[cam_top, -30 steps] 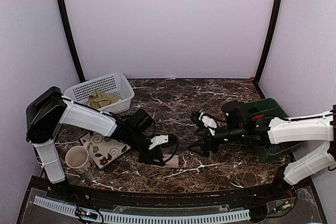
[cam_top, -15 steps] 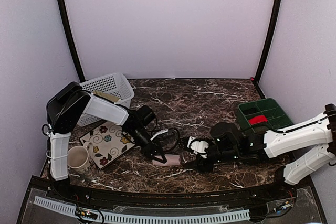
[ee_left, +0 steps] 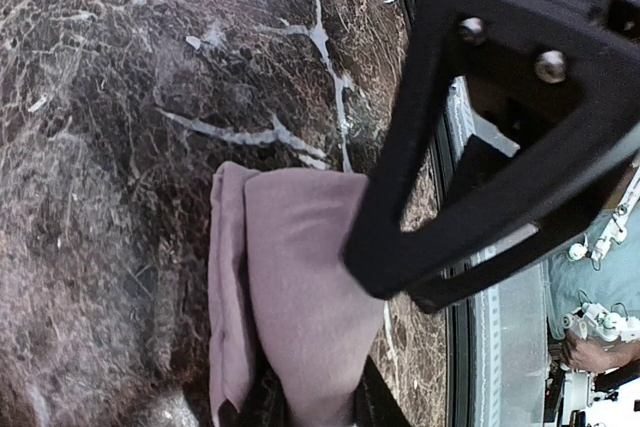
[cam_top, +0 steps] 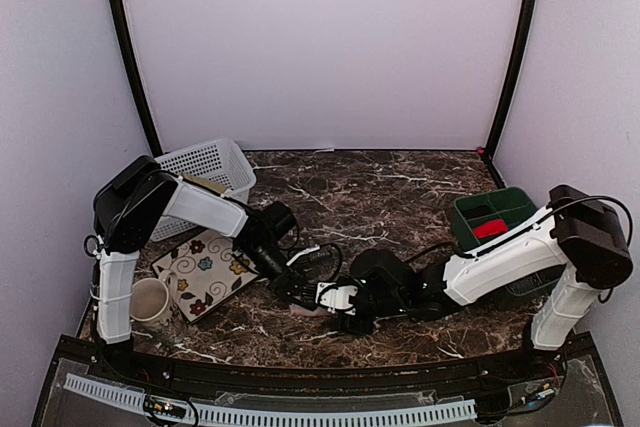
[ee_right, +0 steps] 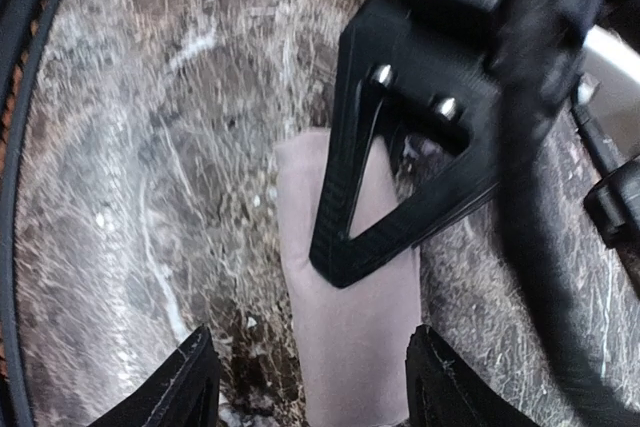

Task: Roll the underwear
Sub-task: Roll the underwear at the center of the board.

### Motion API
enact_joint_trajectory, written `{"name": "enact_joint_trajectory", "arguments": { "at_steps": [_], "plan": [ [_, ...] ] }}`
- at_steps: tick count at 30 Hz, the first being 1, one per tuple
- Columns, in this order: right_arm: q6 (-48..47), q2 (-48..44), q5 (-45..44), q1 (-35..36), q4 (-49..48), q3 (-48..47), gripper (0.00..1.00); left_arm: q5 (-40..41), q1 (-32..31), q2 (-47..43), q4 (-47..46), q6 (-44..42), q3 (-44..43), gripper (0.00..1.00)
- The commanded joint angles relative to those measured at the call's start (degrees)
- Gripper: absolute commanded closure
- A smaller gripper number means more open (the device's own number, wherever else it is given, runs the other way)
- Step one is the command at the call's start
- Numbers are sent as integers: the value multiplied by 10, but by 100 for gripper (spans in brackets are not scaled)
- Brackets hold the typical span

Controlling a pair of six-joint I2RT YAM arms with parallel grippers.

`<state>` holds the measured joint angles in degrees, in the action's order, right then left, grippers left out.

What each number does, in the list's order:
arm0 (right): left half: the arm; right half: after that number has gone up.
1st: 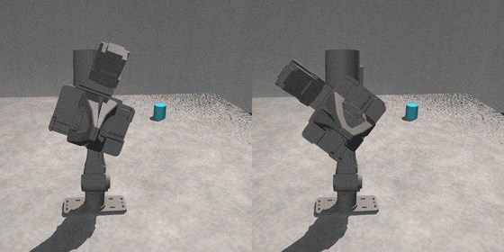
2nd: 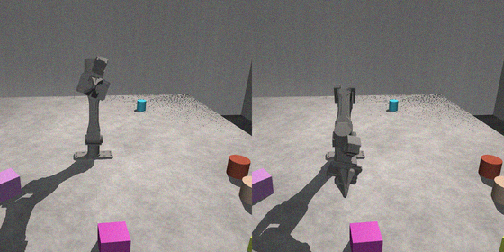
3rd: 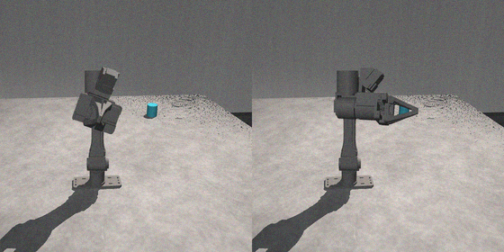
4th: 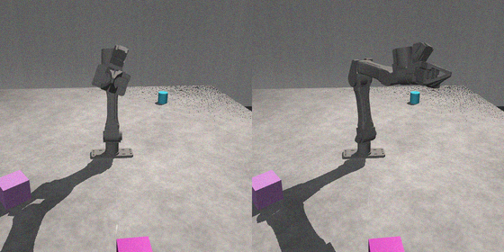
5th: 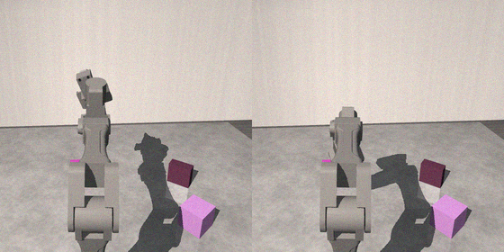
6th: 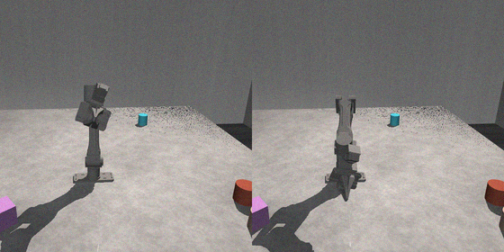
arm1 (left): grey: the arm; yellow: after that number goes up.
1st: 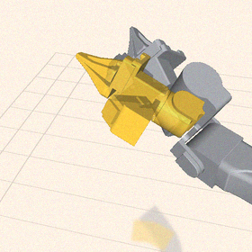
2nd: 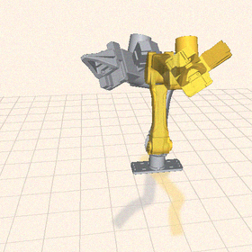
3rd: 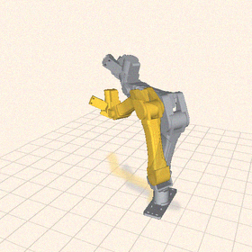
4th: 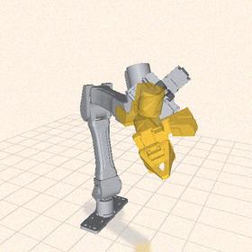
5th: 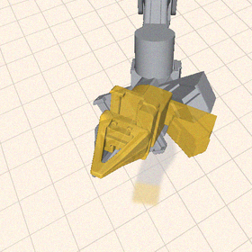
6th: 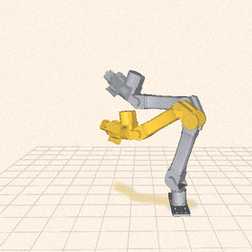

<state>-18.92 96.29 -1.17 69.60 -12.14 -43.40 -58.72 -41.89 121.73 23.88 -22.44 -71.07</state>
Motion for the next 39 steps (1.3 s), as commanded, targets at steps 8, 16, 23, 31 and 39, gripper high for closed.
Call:
{"name": "enact_joint_trajectory", "arguments": {
  "at_steps": [8, 16, 23, 31, 39],
  "plan": [
    [-19, 50, -32, -1, -27, -11, 42, 32, 3, 15, 30, -12, 4, 83],
    [-29, 57, -57, -3, -23, -8, 43, 29, 4, 15, 37, -21, 3, 83],
    [-44, 32, -44, -9, -20, -22, 41, 28, 4, 15, 41, -23, 4, 83],
    [-44, 61, -20, -26, -12, -25, 42, 29, 4, 15, 40, -23, 2, 82],
    [-41, 80, 43, -26, 20, -26, 72, 34, 5, 7, 34, -14, -4, 67]
  ]
}}
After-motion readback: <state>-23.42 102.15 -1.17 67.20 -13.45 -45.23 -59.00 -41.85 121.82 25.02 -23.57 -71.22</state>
